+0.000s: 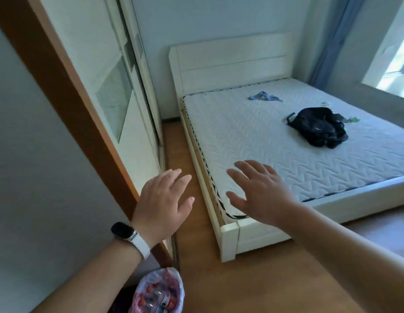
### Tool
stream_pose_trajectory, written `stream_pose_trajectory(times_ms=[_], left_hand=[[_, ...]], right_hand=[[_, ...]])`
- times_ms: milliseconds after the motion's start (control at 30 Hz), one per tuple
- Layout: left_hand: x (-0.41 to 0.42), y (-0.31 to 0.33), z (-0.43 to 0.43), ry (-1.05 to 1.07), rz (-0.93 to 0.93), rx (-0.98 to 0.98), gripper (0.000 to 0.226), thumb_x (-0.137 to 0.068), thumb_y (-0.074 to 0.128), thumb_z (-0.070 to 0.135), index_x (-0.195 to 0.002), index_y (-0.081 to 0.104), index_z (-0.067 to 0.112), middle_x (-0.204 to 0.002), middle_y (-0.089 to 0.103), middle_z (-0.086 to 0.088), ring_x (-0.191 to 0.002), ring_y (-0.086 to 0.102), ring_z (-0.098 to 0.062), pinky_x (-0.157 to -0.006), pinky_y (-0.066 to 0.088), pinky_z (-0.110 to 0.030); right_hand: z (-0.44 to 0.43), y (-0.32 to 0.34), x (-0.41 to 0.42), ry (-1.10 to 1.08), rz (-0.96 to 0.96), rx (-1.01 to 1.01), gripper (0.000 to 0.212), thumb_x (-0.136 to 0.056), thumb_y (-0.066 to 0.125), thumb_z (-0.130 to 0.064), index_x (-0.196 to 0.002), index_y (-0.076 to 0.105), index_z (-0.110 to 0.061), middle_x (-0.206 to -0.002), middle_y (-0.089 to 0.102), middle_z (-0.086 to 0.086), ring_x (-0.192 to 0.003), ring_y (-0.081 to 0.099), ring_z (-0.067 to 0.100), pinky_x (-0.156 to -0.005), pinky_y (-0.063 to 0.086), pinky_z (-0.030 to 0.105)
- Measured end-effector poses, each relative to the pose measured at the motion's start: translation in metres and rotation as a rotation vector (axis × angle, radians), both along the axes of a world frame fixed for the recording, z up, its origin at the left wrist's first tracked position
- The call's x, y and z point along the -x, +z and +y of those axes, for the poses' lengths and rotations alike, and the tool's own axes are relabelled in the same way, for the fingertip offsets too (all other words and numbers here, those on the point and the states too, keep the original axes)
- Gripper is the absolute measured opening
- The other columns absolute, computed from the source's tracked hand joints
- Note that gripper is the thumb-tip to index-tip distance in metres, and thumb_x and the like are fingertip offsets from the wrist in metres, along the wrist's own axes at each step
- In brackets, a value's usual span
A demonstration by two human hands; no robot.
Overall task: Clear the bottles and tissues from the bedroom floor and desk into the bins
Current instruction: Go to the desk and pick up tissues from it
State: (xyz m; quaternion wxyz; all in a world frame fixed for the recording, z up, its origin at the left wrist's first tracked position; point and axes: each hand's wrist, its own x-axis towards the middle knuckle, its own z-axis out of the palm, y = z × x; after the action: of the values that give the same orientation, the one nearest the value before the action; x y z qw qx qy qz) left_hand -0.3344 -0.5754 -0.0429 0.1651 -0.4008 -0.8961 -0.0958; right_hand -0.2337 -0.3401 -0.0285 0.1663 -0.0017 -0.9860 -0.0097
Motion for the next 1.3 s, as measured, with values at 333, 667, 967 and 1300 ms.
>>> stream_pose_trajectory(times_ms=[333, 667, 967, 1300], left_hand=[[-0.038, 0.019, 0.17, -0.214, 0.058, -0.079, 0.045, -0.092, 0.046, 0.041, -0.129, 0.055, 0.018, -0.132, 0.057, -0.01, -0.124, 0.052, -0.03, -0.097, 0.047, -0.05], [-0.049, 0.023, 0.31, -0.443, 0.079, -0.068, 0.047, -0.089, 0.049, 0.045, -0.127, 0.057, 0.018, -0.13, 0.058, -0.007, -0.12, 0.054, -0.028, -0.093, 0.046, -0.046], [-0.019, 0.006, 0.46, -0.68, 0.019, -0.126, 0.05, -0.087, 0.049, 0.045, -0.129, 0.055, 0.019, -0.135, 0.054, -0.009, -0.12, 0.053, -0.028, -0.093, 0.045, -0.044], [0.045, 0.006, 0.611, -0.928, 0.001, -0.187, 0.049, -0.086, 0.049, 0.045, -0.128, 0.057, 0.02, -0.132, 0.058, -0.006, -0.12, 0.055, -0.025, -0.093, 0.046, -0.042]], right_hand=[[0.149, 0.017, -0.089, -0.225, 0.078, 0.051, 0.053, -0.089, 0.041, -0.056, -0.128, 0.055, -0.023, -0.133, 0.055, 0.002, -0.126, 0.047, 0.025, -0.101, 0.04, 0.042], [0.253, 0.016, -0.143, -0.49, 0.128, 0.066, 0.056, -0.088, 0.037, -0.058, -0.13, 0.054, -0.024, -0.135, 0.053, 0.0, -0.127, 0.046, 0.025, -0.101, 0.039, 0.042], [0.344, 0.009, -0.154, -0.738, 0.099, -0.03, 0.054, -0.085, 0.043, -0.055, -0.126, 0.057, -0.023, -0.131, 0.057, 0.001, -0.124, 0.05, 0.025, -0.098, 0.042, 0.043], [0.437, 0.018, -0.114, -0.983, 0.092, -0.076, 0.053, -0.086, 0.043, -0.055, -0.126, 0.056, -0.024, -0.131, 0.055, 0.0, -0.125, 0.049, 0.024, -0.099, 0.041, 0.044]])
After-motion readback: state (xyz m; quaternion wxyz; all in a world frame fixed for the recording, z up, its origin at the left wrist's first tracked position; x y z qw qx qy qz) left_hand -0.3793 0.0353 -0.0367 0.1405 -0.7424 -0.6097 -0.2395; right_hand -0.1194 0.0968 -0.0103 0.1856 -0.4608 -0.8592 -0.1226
